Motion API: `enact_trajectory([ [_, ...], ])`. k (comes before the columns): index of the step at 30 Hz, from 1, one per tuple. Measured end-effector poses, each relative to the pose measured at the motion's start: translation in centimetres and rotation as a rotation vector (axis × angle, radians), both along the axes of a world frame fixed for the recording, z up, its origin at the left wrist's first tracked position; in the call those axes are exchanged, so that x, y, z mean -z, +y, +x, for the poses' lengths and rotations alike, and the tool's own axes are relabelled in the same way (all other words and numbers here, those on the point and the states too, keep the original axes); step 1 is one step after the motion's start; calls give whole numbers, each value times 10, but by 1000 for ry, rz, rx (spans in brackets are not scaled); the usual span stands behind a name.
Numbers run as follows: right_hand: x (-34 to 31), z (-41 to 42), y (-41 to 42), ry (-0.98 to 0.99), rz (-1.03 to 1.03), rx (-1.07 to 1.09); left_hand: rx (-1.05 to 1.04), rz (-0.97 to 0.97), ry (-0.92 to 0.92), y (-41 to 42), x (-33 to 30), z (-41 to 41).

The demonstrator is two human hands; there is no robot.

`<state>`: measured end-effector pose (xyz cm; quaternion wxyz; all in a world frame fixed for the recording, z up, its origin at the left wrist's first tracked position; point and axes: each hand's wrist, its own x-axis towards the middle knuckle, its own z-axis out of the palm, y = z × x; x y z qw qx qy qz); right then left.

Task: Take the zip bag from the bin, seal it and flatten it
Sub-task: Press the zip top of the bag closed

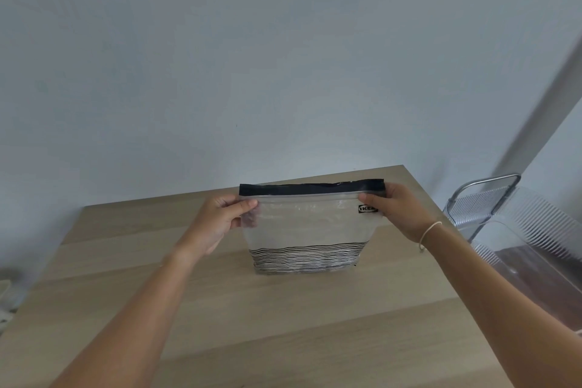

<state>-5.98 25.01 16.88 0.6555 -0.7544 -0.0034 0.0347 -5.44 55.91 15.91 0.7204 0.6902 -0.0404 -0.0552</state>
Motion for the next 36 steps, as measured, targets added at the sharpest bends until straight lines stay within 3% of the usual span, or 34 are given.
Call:
enact_trajectory([
  [9,-3,-1,-1,56,173,43,59,-87,81,3,-2,4],
  [24,-14,-3,-2,17,133,19,-78,33,-22,0,-4,8],
  [27,-14,-4,-2,26,129,10,4,133,9,4,-9,10],
  [32,-18,-4,3,-25,9,-14,144,533,-42,2,-24,13],
  [36,-18,-3,-1,-93,-35,20,74,524,-76,1,-31,13],
])
